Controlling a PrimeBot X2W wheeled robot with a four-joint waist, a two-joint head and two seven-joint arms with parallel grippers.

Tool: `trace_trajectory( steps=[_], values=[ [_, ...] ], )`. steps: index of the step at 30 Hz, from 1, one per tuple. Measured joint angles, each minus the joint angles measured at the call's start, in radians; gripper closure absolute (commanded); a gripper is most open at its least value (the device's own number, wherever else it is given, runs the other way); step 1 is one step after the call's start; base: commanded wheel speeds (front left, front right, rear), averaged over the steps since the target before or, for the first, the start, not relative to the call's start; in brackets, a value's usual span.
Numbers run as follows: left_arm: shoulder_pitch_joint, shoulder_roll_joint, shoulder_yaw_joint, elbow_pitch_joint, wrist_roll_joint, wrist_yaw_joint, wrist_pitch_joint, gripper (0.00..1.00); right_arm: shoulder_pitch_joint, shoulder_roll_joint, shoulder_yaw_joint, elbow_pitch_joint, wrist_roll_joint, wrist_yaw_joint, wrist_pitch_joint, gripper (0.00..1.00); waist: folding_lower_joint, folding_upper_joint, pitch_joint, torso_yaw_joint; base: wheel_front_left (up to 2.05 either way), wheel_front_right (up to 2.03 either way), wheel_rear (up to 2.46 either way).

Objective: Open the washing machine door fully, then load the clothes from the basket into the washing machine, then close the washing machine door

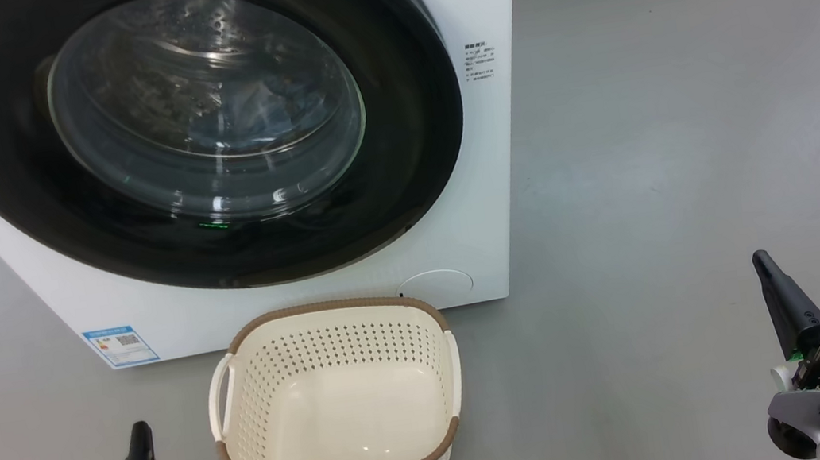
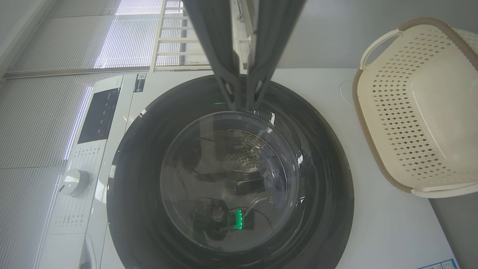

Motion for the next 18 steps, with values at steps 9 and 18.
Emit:
trace_trajectory(
  steps=[9, 18],
  values=[
    [0.000, 0.000, 0.000, 0.000, 0.000, 0.000, 0.000, 1.00, 0.000, 0.001, -0.008, 0.000, 0.000, 0.000, 0.000, 1.00, 0.0000, 0.0000, 0.000, 0.000, 0.00, 0.00, 0.00],
    [0.000, 0.000, 0.000, 0.000, 0.000, 0.000, 0.000, 1.00, 0.000, 0.003, -0.012, 0.000, 0.000, 0.000, 0.000, 1.00, 0.0000, 0.0000, 0.000, 0.000, 0.00, 0.00, 0.00]
  ],
)
